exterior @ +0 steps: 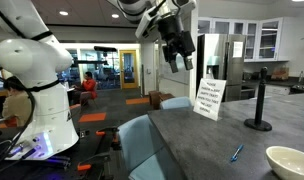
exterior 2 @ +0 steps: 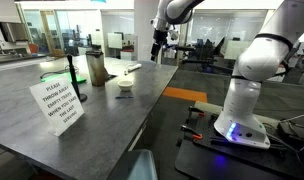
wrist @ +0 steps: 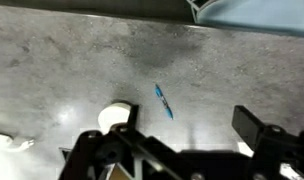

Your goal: Move the white bowl forward

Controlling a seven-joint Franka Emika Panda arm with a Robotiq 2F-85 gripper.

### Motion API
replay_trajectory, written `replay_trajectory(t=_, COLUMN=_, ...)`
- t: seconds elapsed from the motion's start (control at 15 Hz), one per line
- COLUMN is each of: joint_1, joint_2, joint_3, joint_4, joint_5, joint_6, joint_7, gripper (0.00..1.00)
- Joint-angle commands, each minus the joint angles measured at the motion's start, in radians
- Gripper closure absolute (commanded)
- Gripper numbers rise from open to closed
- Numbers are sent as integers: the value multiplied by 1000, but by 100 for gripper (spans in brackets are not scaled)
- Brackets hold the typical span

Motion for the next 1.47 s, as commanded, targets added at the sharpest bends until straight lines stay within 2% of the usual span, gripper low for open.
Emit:
replay_trajectory(t=0.0, joint_1=-31, joint_2=280, joint_3=30, joint_4=205, joint_5=-49, joint_6=21, joint_7=97, gripper=0)
replay_trajectory(t=0.33, joint_1=-30, joint_2=693, joint_3=14, joint_4=568, joint_5=-88, joint_6=10, joint_7=185, gripper=0)
replay_trajectory(t=0.67, joint_1=-44, joint_2=979, joint_3=30, joint_4=886, joint_5=-54, joint_6=-44, joint_7=143, gripper=0)
replay_trajectory(t=0.93, joint_1=-60, joint_2=1138, joint_3=44, joint_4=1071, joint_5=-45, joint_6=-97, joint_7=125, gripper=0)
replay_trajectory(t=1.4, joint_1=-86, joint_2=1329, joint_3=73, joint_4=1312, joint_5=-36, joint_6=-189, joint_7=83, gripper=0)
